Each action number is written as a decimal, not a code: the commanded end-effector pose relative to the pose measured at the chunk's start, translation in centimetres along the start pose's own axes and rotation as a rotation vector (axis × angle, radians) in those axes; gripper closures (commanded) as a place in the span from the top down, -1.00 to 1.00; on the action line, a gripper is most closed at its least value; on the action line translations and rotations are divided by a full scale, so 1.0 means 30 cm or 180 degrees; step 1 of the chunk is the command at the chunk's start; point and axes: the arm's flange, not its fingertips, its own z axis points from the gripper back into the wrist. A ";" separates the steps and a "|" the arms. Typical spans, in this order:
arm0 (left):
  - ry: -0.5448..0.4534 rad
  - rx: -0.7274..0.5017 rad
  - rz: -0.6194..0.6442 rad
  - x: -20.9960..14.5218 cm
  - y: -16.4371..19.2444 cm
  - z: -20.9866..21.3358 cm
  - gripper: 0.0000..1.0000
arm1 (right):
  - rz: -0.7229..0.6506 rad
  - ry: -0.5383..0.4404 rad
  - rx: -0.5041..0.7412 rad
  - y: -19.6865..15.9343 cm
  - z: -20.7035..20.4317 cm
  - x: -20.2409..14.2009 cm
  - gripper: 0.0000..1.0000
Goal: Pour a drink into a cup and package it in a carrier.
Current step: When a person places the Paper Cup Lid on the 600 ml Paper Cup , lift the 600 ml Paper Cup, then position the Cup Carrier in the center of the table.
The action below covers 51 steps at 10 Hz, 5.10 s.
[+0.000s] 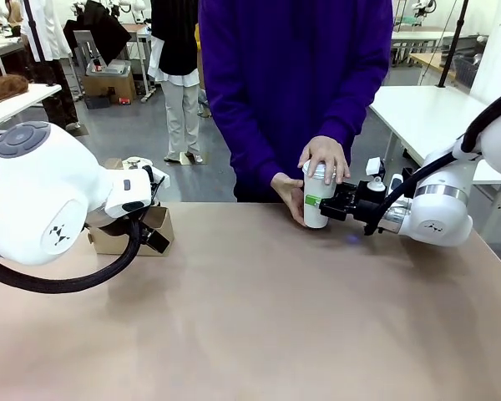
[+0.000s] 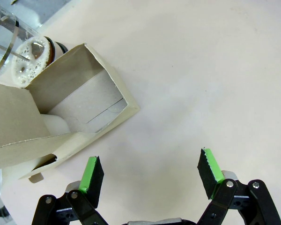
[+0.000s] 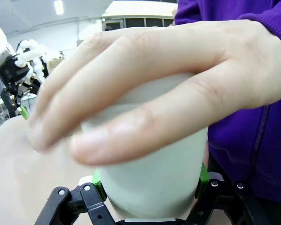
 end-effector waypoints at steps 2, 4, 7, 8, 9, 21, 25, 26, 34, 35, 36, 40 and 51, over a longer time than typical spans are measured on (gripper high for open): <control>-0.0004 -0.0005 0.0000 0.000 0.000 0.001 1.00 | 0.0015 -0.0027 0.0009 0.011 -0.008 0.022 0.60; -0.0004 -0.0005 0.0000 0.000 0.000 0.001 1.00 | 0.0015 -0.0027 0.0009 0.011 -0.008 0.022 0.60; -0.0004 -0.0005 0.0000 0.000 0.000 0.001 1.00 | 0.0015 -0.0027 0.0009 0.011 -0.008 0.022 0.60; -0.0004 -0.0005 0.0000 0.000 0.000 0.001 1.00 | 0.0015 -0.0027 0.0009 0.011 -0.008 0.022 0.60; -0.0004 -0.0005 0.0000 0.000 0.000 0.001 1.00 | 0.0015 -0.0027 0.0009 0.011 -0.008 0.022 0.60; -0.0004 -0.0005 0.0000 0.000 0.000 0.001 1.00 | 0.0060 -0.0027 0.0537 -0.011 0.181 0.703 0.60; -0.0004 -0.0005 0.0000 0.000 0.000 0.001 1.00 | -0.0084 0.0092 0.0610 0.081 0.142 0.929 0.60; -0.0004 -0.0005 0.0000 0.000 0.000 0.001 1.00 | -0.0092 0.0134 0.0592 0.082 0.133 0.937 0.60; -0.0004 -0.0005 0.0000 0.000 0.000 0.001 1.00 | 0.0003 -0.0005 0.0622 0.082 0.137 0.928 0.60; -0.0004 -0.0005 0.0000 0.000 0.000 0.001 1.00 | 0.0003 -0.0005 0.0622 0.082 0.137 0.928 0.60; -0.0004 -0.0005 0.0000 0.000 0.000 0.001 1.00 | 0.0003 -0.0005 0.0622 0.082 0.137 0.928 0.60; -0.0002 0.0000 -0.0002 0.001 -0.001 0.000 1.00 | 0.0003 -0.0005 0.0622 0.082 0.137 0.928 0.60; 0.0756 0.0119 0.1291 0.366 0.276 0.370 1.00 | 0.0003 -0.0005 0.0622 0.082 0.137 0.928 0.60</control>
